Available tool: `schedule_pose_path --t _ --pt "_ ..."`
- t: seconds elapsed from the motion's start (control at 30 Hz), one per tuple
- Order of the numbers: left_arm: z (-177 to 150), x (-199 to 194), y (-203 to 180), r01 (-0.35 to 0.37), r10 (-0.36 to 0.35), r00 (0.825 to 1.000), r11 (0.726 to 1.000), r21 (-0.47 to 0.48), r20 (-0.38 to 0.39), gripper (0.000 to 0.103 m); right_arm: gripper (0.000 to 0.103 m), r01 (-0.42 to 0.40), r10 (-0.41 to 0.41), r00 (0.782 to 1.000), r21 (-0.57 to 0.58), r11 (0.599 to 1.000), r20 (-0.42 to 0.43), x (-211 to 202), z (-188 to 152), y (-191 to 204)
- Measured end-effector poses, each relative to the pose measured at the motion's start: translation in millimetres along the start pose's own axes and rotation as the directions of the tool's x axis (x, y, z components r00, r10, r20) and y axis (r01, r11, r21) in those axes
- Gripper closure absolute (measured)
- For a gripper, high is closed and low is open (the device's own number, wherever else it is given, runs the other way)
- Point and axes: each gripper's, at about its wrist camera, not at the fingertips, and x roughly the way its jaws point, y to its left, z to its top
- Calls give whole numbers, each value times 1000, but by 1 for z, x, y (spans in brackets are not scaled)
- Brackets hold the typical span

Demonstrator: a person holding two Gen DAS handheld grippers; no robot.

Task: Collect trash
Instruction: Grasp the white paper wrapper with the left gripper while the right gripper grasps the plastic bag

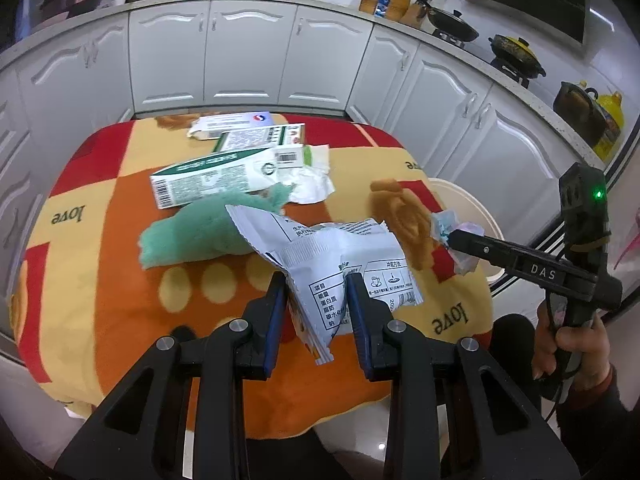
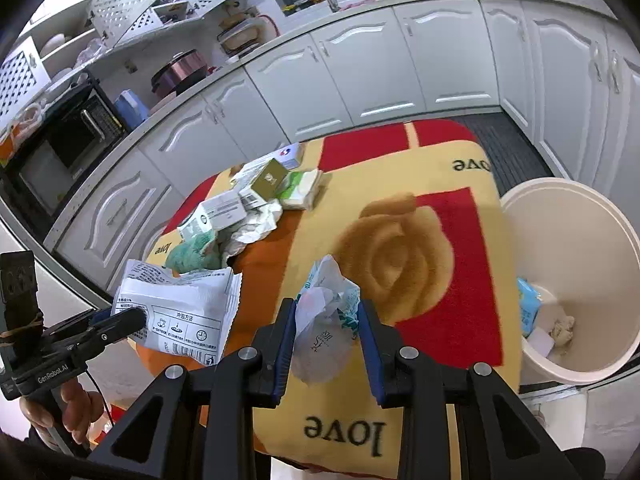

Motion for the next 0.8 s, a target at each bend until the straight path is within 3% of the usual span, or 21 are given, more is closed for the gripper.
schedule_pose_path --t 0.4,0.8 --pt "23 29 -50 48 -49 999 997 61 8 75 73 50 -51 998 49 998 30 -20 1 -32" --pt "48 87 -104 107 -104 994 990 94 -40 75 73 121 -133 989 155 980 69 -50 -1 -88"
